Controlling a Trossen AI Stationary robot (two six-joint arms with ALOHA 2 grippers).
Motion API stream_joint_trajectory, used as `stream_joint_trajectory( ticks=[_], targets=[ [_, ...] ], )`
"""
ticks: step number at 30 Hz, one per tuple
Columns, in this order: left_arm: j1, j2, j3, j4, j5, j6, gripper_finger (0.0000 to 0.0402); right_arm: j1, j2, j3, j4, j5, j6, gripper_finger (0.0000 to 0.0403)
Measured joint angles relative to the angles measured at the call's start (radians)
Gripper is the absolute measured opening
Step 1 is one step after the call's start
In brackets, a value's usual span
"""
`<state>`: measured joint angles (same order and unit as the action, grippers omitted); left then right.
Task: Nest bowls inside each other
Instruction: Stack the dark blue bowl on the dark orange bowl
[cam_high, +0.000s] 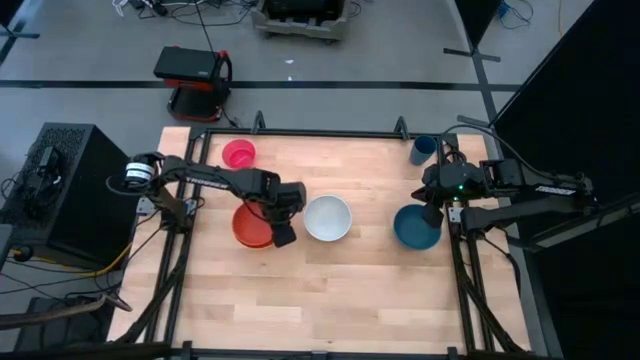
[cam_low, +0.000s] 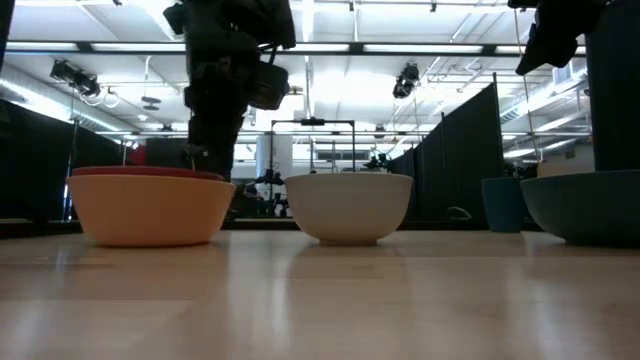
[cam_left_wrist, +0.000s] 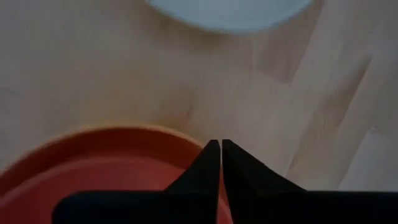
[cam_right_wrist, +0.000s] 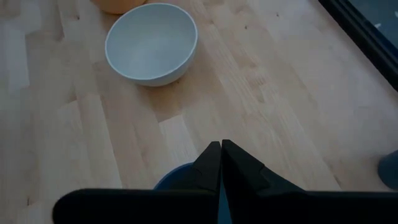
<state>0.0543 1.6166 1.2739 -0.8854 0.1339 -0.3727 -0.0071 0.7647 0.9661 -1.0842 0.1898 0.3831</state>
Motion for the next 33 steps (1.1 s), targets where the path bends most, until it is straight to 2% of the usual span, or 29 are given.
stream_joint_trajectory(
  ticks=[7,11,16,33],
  targets=[
    [0.036,0.000,0.092,-0.054,-0.042,0.030,0.0037,0.000,0.000,0.000,-0.022,0.000,0.028,0.0000],
    [0.068,0.000,0.211,-0.113,-0.089,0.088,0.0064,0.000,0.004,0.000,-0.096,0.000,0.061,0.0000],
    [0.118,-0.007,0.307,-0.118,-0.097,0.133,0.0107,0.000,0.034,0.000,-0.133,-0.002,0.062,0.0005],
    [0.198,-0.100,0.322,-0.127,-0.096,0.134,0.0197,-0.040,0.098,-0.165,-0.102,-0.032,0.061,0.0189]
  ],
)
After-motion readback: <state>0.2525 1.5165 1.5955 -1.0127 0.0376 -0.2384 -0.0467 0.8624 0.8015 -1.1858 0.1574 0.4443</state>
